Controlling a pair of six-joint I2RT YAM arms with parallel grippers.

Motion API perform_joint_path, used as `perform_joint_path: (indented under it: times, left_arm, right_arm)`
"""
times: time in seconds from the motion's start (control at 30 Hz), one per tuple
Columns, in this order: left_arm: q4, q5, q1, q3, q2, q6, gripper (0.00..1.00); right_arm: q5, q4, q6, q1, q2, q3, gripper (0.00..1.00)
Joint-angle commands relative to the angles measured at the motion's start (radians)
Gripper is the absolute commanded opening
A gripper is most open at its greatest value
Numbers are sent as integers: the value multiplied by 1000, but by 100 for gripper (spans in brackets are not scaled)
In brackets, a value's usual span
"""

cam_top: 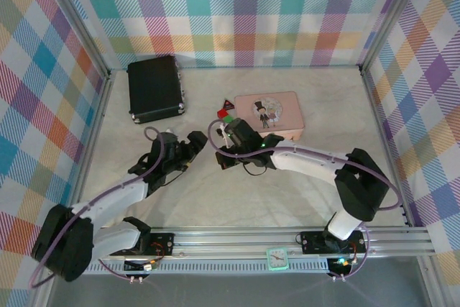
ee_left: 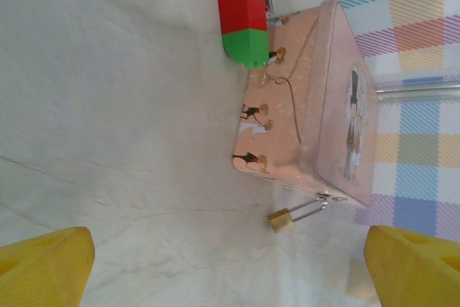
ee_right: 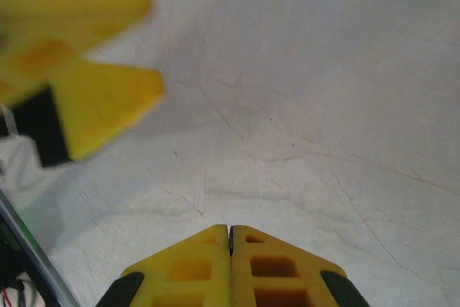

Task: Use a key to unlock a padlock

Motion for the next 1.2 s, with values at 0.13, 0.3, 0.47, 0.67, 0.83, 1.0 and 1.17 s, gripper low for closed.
perform_joint_path:
  times: [0.13, 0.3, 0.47, 0.67, 0.83, 1.0, 1.17]
  left_arm:
    - [191, -53, -97, 81, 146, -372, 98]
    - [240, -44, -109, 76, 161, -508, 97]
    - [354, 17, -126, 71, 213, -653, 97]
    - [353, 9, -147, 79, 239, -703, 96]
    - [373, 14, -156, 87, 256, -725, 95]
    - [387, 3, -158, 82, 262, -740, 92]
    - [375, -31, -157, 66, 245, -737, 78]
  right_arm:
    - [56, 105, 46, -24, -82, -50, 0]
    - [53, 177, 62, -41, -89, -91, 0]
    - [79, 236, 70, -42, -98, -121, 0]
    - [127, 290, 44, -44, -122, -146, 0]
    - [105, 352, 22, -44, -107, -147, 0]
    - [62, 373, 29, -45, -95, -149, 0]
    - [54, 383, 39, -45, -118, -183, 0]
